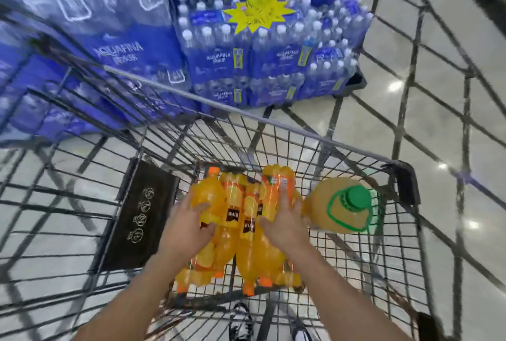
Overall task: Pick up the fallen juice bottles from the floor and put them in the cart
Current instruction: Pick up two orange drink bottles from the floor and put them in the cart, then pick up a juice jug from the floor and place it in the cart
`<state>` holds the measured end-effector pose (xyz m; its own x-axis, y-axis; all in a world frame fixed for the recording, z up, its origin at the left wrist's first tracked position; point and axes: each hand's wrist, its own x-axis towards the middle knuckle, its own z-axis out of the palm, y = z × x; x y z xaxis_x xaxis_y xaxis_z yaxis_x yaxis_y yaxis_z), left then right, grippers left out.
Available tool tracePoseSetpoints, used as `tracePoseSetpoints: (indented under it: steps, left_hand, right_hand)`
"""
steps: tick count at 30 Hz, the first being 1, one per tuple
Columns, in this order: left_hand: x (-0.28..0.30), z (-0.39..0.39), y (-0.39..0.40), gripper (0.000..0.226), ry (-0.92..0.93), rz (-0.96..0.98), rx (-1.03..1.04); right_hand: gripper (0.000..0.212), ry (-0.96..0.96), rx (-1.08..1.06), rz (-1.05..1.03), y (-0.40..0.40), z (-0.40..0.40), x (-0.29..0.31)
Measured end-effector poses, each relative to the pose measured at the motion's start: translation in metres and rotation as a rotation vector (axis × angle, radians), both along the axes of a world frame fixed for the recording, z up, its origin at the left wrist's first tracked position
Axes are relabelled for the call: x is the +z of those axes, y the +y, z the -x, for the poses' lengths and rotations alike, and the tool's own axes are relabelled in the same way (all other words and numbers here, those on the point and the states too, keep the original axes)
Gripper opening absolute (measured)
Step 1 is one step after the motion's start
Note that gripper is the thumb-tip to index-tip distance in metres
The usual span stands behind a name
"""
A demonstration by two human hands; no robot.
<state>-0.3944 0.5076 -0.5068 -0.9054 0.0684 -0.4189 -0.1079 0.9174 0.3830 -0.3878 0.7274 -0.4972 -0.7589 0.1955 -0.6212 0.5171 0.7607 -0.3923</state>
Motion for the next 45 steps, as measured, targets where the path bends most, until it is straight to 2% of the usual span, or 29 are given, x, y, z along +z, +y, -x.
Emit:
tracePoseSetpoints:
  steps: [2, 5, 9, 11, 13, 15, 17, 19, 21, 22, 23, 24, 26, 27, 28, 29, 30, 31, 32, 34, 37, 38, 41, 45]
  left_hand:
    - [0.047, 0.016, 0.001, 0.047, 0.051, -0.071, -0.033]
    - [0.141, 0.038, 0.017, 0.050, 0.156, -0.104, -0.134]
    - [0.268, 0.058, 0.066, 0.073, 0.475, 0.047, -0.313]
    - [0.322, 0.061, 0.099, 0.074, 0.631, 0.101, -0.378]
    - [0.374, 0.055, 0.135, 0.071, 0.744, 0.138, -0.414]
    - [0.411, 0.038, 0.189, 0.071, 0.817, 0.151, -0.491]
    - [0.429, 0.018, 0.249, 0.072, 0.789, 0.161, -0.555]
    - [0.457, -0.012, 0.301, 0.076, 0.813, 0.037, -0.639]
    - [0.471, -0.024, 0.343, 0.081, 0.834, -0.161, -0.635]
    - [0.433, -0.038, 0.412, 0.080, 0.733, -0.284, -0.614]
    - [0.415, -0.050, 0.473, 0.075, 0.643, -0.365, -0.718]
    - [0.384, -0.064, 0.526, 0.073, 0.624, -0.364, -0.833]
    - [0.354, -0.110, 0.618, 0.095, 0.774, -0.377, -1.062]
    - [0.373, -0.140, 0.634, 0.085, 0.731, -0.445, -1.136]
    - [0.423, -0.176, 0.657, 0.068, 0.705, -0.363, -1.158]
    - [0.468, -0.211, 0.674, 0.058, 0.780, -0.435, -1.201]
    - [0.498, -0.232, 0.686, 0.052, 0.850, -0.522, -1.151]
    - [0.528, -0.242, 0.679, 0.048, 0.821, -0.437, -1.136]
    - [0.514, -0.292, 0.723, 0.047, 0.827, -0.483, -1.191]
    - [0.517, -0.334, 0.772, 0.047, 0.789, -0.521, -1.351]
    - [0.511, -0.394, 0.841, 0.049, 0.820, -0.703, -1.540]
    - [0.510, -0.408, 0.864, 0.050, 0.849, -0.825, -1.566]
    - [0.502, -0.477, 0.925, 0.043, 0.789, -0.975, -1.689]
    - [0.491, -0.568, 0.997, 0.041, 0.749, -1.177, -1.914]
  right_hand:
    - [0.073, 0.133, 0.061, 0.056, 0.017, 0.012, 0.045]
    - [0.056, 0.369, 0.119, 0.066, 0.057, 0.022, 0.135]
    - [0.069, 0.617, 0.181, -0.181, 0.140, 0.009, 0.260]
    - [0.079, 0.698, 0.155, -0.332, 0.193, -0.017, 0.317]
    - [0.078, 0.746, 0.092, -0.474, 0.249, -0.057, 0.367]
    - [0.079, 0.741, 0.003, -0.594, 0.303, -0.109, 0.407]
    - [0.082, 0.740, -0.109, -0.656, 0.354, -0.169, 0.436]
    - [0.087, 0.765, -0.218, -0.684, 0.402, -0.235, 0.457]
    - [0.086, 0.781, -0.333, -0.726, 0.446, -0.307, 0.476]
    - [0.083, 0.775, -0.384, -0.753, 0.466, -0.343, 0.484]
    - [0.079, 0.764, -0.435, -0.777, 0.485, -0.378, 0.490]
    - [0.076, 0.760, -0.488, -0.797, 0.502, -0.411, 0.495]
    - [0.071, 0.752, -0.599, -0.832, 0.531, -0.474, 0.502]
    - [0.070, 0.737, -0.662, -0.852, 0.543, -0.504, 0.503]
    - [0.069, 0.714, -0.728, -0.872, 0.554, -0.534, 0.503]
    - [0.069, 0.691, -0.796, -0.884, 0.563, -0.563, 0.501]
    - [0.069, 0.670, -0.862, -0.891, 0.571, -0.591, 0.499]
    - [0.069, 0.651, -0.924, -0.899, 0.578, -0.619, 0.497]
    - [0.069, 0.632, -0.979, -0.912, 0.584, -0.647, 0.494]
    - [0.065, 0.599, -1.086, -0.936, 0.591, -0.697, 0.490]
    - [0.060, 0.573, -1.214, -1.010, 0.600, -0.757, 0.482]
    - [0.058, 0.586, -1.238, -1.047, 0.604, -0.773, 0.480]
    - [0.052, 0.630, -1.296, -1.166, 0.615, -0.812, 0.472]
    - [0.053, 0.555, -1.425, -1.266, 0.618, -0.850, 0.457]
